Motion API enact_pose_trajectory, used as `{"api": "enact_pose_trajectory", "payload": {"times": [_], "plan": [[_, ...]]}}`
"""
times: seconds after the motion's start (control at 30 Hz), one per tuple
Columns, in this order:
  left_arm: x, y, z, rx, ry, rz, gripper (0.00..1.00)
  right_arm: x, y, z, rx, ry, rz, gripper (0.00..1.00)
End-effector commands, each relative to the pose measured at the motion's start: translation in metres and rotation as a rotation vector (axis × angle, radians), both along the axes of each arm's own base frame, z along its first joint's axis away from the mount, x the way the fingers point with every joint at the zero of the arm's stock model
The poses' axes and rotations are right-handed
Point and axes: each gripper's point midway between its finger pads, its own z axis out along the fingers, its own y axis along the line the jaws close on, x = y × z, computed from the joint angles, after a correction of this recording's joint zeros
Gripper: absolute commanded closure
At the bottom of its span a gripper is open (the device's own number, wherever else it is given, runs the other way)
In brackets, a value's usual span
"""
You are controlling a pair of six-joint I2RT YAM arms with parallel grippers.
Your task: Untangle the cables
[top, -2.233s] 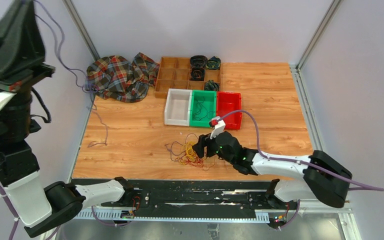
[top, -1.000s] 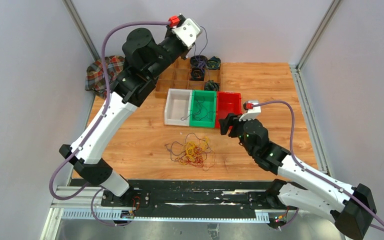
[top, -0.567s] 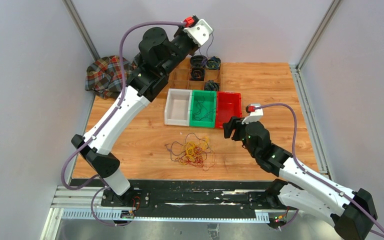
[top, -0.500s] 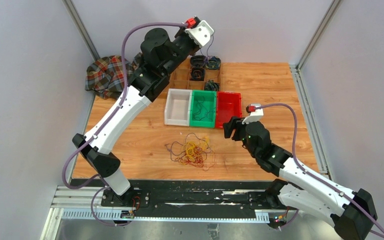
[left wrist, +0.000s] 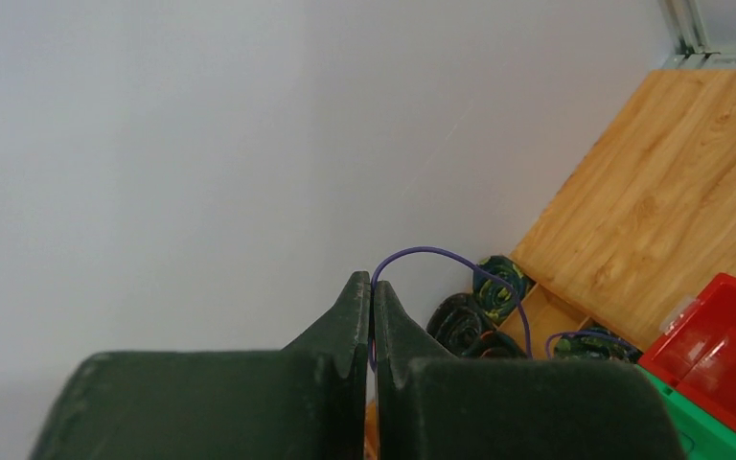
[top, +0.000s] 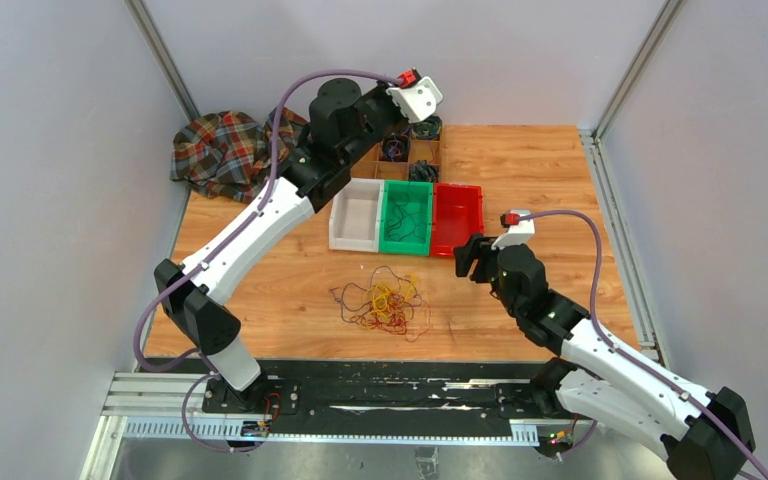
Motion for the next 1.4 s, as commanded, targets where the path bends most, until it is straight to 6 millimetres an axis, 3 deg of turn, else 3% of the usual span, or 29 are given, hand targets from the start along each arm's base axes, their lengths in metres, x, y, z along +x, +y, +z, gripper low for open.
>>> {"api": "enact_pose_trajectory", "payload": {"times": [0.0,0.27,0.7,0.9,1.1,1.27,1.37], "plan": [[-0.006,-0.002,-0.025,0.016,0.092,-0.016,1.00,-0.001,-0.006,-0.008,0.008,0.023,-0.020,0.36],[-0.006,-0.017,-0.124,0.050,0.357,-0.042,1.00,0.001,-0.010,-0.003,0.013,0.012,-0.038,0.36],[0.024,-0.032,-0.231,0.147,0.534,0.001,1.00,0.004,-0.020,-0.001,0.009,0.016,-0.078,0.36],[0.026,-0.029,-0.274,0.190,0.567,0.020,1.00,0.003,-0.025,-0.002,0.001,0.023,-0.091,0.36],[0.034,-0.011,-0.296,0.187,0.606,0.065,1.00,0.007,-0.026,-0.004,0.002,0.037,-0.102,0.35],[0.032,0.011,-0.307,0.186,0.613,0.087,1.00,0.026,-0.018,-0.006,-0.007,0.067,-0.080,0.32],[0.031,0.024,-0.298,0.152,0.606,0.106,1.00,0.041,-0.010,-0.013,-0.003,0.107,-0.048,0.30]]}}
